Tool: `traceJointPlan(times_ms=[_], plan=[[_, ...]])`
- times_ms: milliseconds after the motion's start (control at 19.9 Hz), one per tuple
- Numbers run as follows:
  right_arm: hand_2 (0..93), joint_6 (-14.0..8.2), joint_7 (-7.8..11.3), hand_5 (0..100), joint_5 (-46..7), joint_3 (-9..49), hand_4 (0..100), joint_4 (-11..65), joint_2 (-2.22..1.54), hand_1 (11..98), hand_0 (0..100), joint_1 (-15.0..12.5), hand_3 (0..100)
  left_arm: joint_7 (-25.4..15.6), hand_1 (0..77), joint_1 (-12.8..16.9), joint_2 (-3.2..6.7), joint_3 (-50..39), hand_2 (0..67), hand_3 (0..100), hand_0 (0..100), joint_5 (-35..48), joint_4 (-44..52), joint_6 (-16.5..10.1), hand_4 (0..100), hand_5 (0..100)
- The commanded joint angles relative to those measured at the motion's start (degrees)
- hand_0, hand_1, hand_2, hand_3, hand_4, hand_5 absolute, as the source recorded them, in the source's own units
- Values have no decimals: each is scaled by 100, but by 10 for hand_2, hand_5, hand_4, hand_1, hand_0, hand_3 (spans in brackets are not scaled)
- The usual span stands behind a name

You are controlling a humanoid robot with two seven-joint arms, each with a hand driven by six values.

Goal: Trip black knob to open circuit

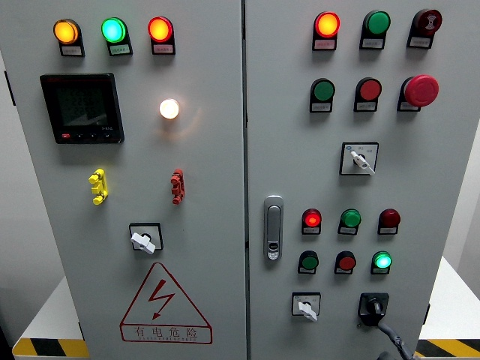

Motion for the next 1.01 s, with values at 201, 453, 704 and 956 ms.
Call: traceJointPlan(times_ms=[201, 453, 704, 956], plan=[[0, -9, 8, 316, -85, -24, 124, 363, 2, 424, 1000, -326, 186, 0, 0, 4, 5, 0, 195, 261, 0, 0, 0, 0, 99, 86], [0, -9, 8, 277, -156, -42, 104, 689, -7, 419, 1000, -704, 152, 0, 0, -5, 5, 0, 195, 261, 0, 0, 0, 0, 99, 86], [5, -9, 17, 265, -323, -68, 100, 944, -33, 415, 1000, -1082, 146, 0, 0, 4, -4, 0, 195, 261, 0, 0, 0, 0, 99, 86], [10, -9, 17, 250, -340, -51, 98, 1076, -33, 414, 1000, -1188, 137, 0, 0, 4, -4, 0, 194, 261, 0, 0, 0, 0, 99, 86]])
